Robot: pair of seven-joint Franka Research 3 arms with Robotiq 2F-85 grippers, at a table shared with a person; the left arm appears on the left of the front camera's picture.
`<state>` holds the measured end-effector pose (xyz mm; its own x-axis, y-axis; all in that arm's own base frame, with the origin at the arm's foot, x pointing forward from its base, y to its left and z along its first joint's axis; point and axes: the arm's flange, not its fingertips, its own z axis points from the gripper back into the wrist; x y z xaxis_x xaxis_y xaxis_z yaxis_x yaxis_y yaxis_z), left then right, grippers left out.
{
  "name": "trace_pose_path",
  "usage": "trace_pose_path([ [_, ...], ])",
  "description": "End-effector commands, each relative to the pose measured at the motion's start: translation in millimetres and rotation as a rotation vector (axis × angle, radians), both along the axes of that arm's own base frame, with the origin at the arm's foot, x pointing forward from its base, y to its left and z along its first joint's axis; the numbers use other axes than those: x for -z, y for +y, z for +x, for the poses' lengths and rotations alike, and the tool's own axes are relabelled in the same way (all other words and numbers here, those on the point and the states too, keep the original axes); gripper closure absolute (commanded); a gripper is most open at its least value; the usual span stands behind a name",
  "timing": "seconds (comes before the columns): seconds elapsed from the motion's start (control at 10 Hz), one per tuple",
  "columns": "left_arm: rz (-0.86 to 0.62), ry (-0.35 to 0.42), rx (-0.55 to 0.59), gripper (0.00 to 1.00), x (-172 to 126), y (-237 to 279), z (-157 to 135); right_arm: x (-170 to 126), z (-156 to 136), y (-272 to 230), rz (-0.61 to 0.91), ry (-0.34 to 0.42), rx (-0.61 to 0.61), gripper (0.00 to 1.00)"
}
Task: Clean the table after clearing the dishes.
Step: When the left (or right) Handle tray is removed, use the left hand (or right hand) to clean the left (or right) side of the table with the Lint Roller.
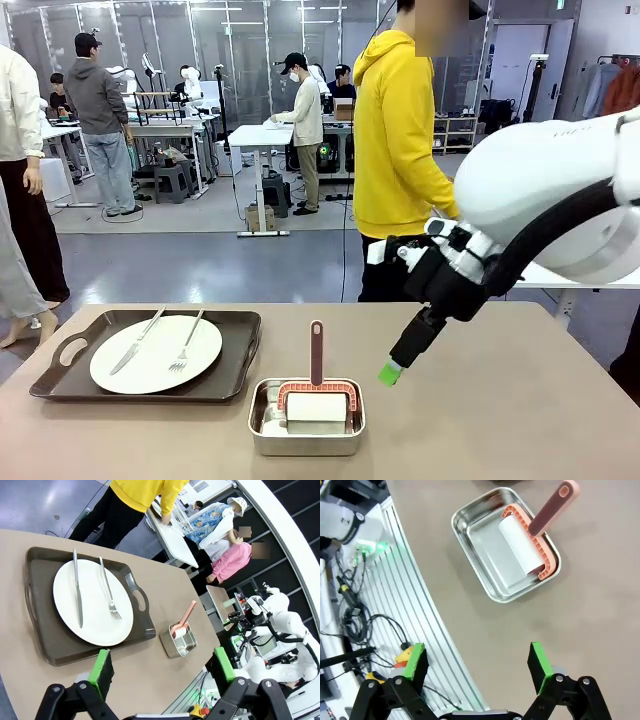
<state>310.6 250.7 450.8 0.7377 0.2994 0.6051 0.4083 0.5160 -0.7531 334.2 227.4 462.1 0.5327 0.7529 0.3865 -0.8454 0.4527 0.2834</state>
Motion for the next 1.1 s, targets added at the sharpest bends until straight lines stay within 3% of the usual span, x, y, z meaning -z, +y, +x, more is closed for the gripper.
trace_pose_path([
  [0.0,-0.009,-0.014,0.003,0.0,-1.5,0.7,-2.0,10.2,11.1,-8.1,-0.012,-0.059,0.05,0.0],
  [0.1,-0.009,-0.014,0.003,0.0,-1.5,0.7,-2.0,0.0,0.0,0.0,0.0,0.0,0.0,0.0],
  [0.6,-0.009,-0.014,0.003,0.0,-1.5,0.7,-2.0,2.1,4.1,-0.7,0.009,-0.008,-0.001,0.0],
  [0.7,-0.009,-0.014,0.003,0.0,-1.5,0.7,-2.0,-8.6,10.9,9.4,-0.053,-0.147,-0.056,0.0],
  [1.0,-0.009,-0.014,0.003,0.0,-1.5,0.7,-2.0,-34.2,56.4,74.5,-0.163,-0.071,-0.425,0.0],
])
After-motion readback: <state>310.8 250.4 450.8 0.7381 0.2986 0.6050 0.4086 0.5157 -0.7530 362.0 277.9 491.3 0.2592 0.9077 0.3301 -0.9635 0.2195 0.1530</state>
